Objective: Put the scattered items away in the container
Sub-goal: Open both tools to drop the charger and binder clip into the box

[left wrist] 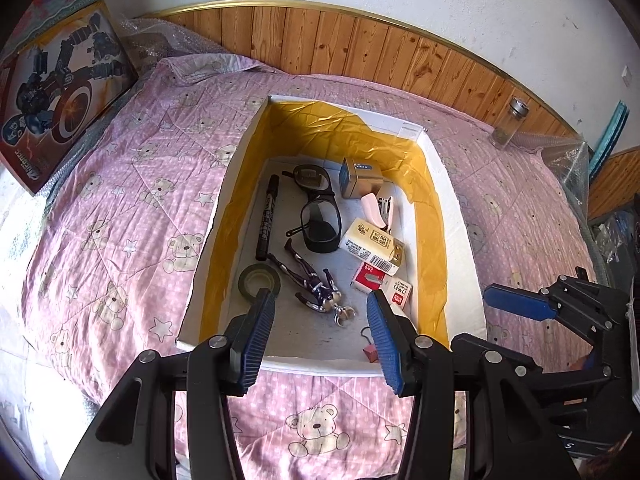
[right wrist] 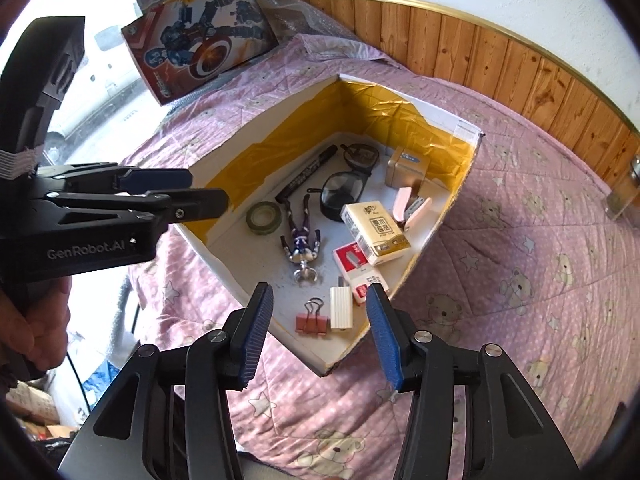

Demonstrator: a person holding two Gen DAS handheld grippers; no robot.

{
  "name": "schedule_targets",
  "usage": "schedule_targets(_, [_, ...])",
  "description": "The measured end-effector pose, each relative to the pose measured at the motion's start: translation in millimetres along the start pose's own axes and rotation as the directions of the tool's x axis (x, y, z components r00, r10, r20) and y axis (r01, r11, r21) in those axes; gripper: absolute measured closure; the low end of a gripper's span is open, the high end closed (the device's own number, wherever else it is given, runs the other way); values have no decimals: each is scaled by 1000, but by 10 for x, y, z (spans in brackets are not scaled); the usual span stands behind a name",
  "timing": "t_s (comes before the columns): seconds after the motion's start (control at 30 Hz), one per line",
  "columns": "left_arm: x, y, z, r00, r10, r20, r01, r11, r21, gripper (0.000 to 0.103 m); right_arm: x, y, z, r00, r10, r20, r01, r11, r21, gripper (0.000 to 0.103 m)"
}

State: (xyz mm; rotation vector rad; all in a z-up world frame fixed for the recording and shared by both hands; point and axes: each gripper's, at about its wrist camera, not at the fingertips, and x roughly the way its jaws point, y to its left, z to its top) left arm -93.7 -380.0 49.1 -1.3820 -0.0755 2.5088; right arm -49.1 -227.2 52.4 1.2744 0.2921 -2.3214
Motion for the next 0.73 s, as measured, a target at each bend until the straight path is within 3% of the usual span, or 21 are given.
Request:
schedule_targets(0.27, [-83,-73,-98,1000,-17,0,17,1000,9,53,-22,-53,-30,999,-6,-40,7,999,32,48])
schedule_targets(0.47, [-121,-153,-120,1000,-11,1,11,1000,21,53,-103,-12,66,998,36,-48,-34,999,39,48])
schedule_targets(0.73, [-192,-225,-92,1000,-15,11,14,999,39,53,-210,74,198,999,-14,-45,12,999,-32,48])
